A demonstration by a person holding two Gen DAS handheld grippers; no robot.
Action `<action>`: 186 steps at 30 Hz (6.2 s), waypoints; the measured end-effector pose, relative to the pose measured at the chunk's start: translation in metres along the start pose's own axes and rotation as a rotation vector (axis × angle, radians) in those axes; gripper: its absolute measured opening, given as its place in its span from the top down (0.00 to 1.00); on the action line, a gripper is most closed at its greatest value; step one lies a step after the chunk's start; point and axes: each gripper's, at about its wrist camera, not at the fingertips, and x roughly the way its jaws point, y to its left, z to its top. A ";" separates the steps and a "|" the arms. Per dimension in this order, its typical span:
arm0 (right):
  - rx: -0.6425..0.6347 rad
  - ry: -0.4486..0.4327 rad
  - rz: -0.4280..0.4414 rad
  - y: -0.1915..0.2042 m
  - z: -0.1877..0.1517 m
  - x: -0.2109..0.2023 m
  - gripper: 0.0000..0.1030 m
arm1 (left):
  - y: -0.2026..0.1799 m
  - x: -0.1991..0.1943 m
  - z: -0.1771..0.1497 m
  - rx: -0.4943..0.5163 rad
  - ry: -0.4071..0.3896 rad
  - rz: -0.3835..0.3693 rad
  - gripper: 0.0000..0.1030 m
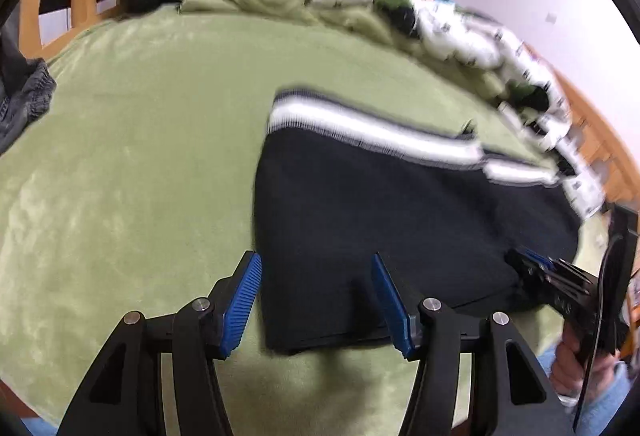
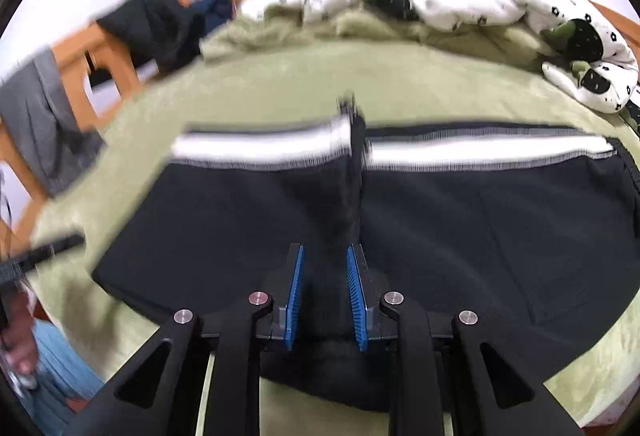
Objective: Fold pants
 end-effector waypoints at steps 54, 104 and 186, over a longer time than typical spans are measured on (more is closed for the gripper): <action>0.605 -0.148 -0.169 -0.287 0.007 0.012 0.88 | 0.002 0.077 0.090 -0.027 0.105 -0.217 0.83; 0.237 -0.071 0.101 -0.098 -0.002 0.035 0.68 | 0.136 -0.067 0.006 -0.286 -0.059 0.134 0.25; -0.074 0.060 0.345 0.152 0.001 0.015 0.78 | 0.192 -0.091 -0.015 -0.194 -0.022 0.250 0.25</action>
